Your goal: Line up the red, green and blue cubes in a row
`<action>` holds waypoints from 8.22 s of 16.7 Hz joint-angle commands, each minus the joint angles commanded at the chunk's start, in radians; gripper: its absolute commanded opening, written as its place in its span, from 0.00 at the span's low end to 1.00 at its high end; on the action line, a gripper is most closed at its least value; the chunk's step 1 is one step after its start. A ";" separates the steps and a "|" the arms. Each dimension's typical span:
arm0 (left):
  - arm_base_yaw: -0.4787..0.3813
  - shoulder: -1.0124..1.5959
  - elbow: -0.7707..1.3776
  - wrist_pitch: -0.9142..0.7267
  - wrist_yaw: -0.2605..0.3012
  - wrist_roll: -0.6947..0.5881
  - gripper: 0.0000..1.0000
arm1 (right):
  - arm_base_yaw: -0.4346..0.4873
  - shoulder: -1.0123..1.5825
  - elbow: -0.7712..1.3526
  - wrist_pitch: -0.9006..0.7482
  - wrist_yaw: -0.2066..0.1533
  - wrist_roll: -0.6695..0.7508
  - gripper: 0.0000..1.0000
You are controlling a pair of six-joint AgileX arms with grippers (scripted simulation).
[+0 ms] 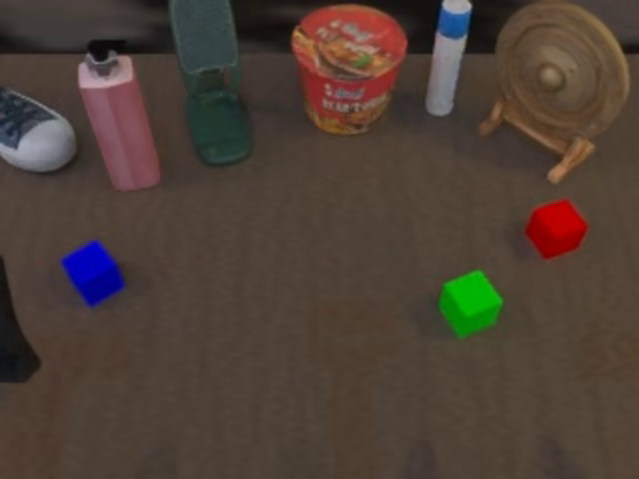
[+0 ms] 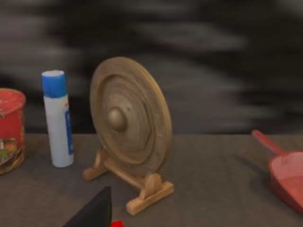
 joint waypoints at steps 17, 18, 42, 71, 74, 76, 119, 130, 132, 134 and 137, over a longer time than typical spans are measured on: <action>0.000 0.000 0.000 0.000 0.000 0.000 1.00 | 0.084 1.177 0.981 -0.609 0.002 -0.100 1.00; 0.000 0.000 0.000 0.000 0.000 0.000 1.00 | 0.092 1.295 1.069 -0.667 0.003 -0.110 1.00; 0.000 0.000 0.000 0.000 0.000 0.000 1.00 | 0.166 2.333 1.873 -1.114 0.004 -0.200 1.00; 0.000 0.000 0.000 0.000 0.000 0.000 1.00 | 0.168 2.417 1.748 -0.903 0.005 -0.196 0.00; 0.000 0.000 0.000 0.000 0.000 0.000 1.00 | 0.166 2.386 1.756 -0.913 0.000 -0.191 0.00; 0.000 0.000 0.000 0.000 0.000 0.000 1.00 | 0.168 2.381 1.770 -0.930 0.000 -0.193 0.00; 0.000 0.000 0.000 0.000 0.000 0.000 1.00 | 0.951 2.426 2.029 -1.152 0.027 0.970 0.00; 0.000 0.000 0.000 0.000 0.000 0.000 1.00 | 0.956 2.447 1.951 -1.057 0.028 0.971 0.30; 0.000 0.000 0.000 0.000 0.000 0.000 1.00 | 0.956 2.447 1.951 -1.057 0.028 0.971 0.45; 0.000 0.000 0.000 0.000 0.000 0.000 1.00 | 0.956 2.447 1.951 -1.057 0.028 0.971 0.60; 0.000 0.000 0.000 0.000 0.000 0.000 1.00 | 0.956 2.447 1.951 -1.057 0.028 0.971 0.83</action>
